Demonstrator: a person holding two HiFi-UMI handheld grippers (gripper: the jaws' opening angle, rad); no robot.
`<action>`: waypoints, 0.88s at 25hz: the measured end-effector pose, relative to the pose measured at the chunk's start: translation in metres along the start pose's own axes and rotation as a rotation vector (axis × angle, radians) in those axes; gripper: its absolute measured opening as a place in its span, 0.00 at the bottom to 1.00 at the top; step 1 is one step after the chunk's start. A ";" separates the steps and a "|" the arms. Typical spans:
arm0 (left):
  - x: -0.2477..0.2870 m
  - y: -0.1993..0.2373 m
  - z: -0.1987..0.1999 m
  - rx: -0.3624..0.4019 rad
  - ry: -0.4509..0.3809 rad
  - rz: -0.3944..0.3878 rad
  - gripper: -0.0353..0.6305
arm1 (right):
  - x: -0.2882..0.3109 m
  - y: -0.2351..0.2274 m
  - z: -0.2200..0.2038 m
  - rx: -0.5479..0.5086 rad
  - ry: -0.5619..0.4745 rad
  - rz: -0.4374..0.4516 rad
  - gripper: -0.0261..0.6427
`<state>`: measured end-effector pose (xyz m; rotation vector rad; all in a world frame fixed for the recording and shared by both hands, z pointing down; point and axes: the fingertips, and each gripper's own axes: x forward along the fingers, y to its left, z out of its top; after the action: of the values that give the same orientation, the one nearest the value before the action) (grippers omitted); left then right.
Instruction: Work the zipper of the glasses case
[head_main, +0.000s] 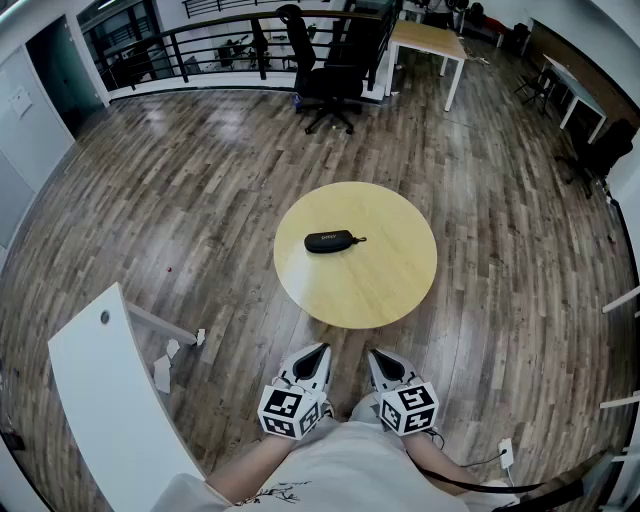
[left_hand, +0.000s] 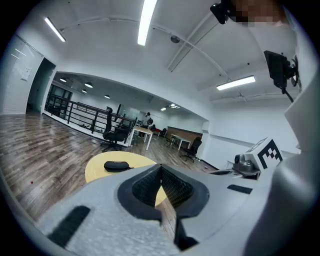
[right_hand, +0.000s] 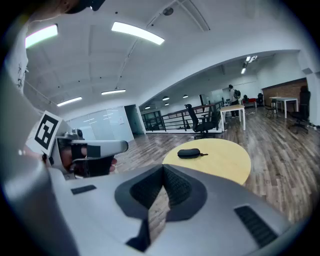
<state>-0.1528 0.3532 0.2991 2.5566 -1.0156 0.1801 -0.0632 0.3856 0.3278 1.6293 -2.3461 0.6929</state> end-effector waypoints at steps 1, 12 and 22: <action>0.005 0.002 -0.001 -0.005 0.005 -0.002 0.06 | 0.003 -0.004 -0.001 0.003 0.007 -0.005 0.04; 0.107 0.057 0.023 0.003 0.001 0.065 0.06 | 0.098 -0.089 0.038 0.008 -0.002 0.019 0.04; 0.212 0.086 0.085 -0.009 -0.043 0.165 0.06 | 0.177 -0.157 0.125 -0.125 -0.019 0.186 0.04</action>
<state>-0.0587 0.1277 0.3011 2.4779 -1.2417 0.1648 0.0282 0.1338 0.3340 1.3849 -2.5219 0.5530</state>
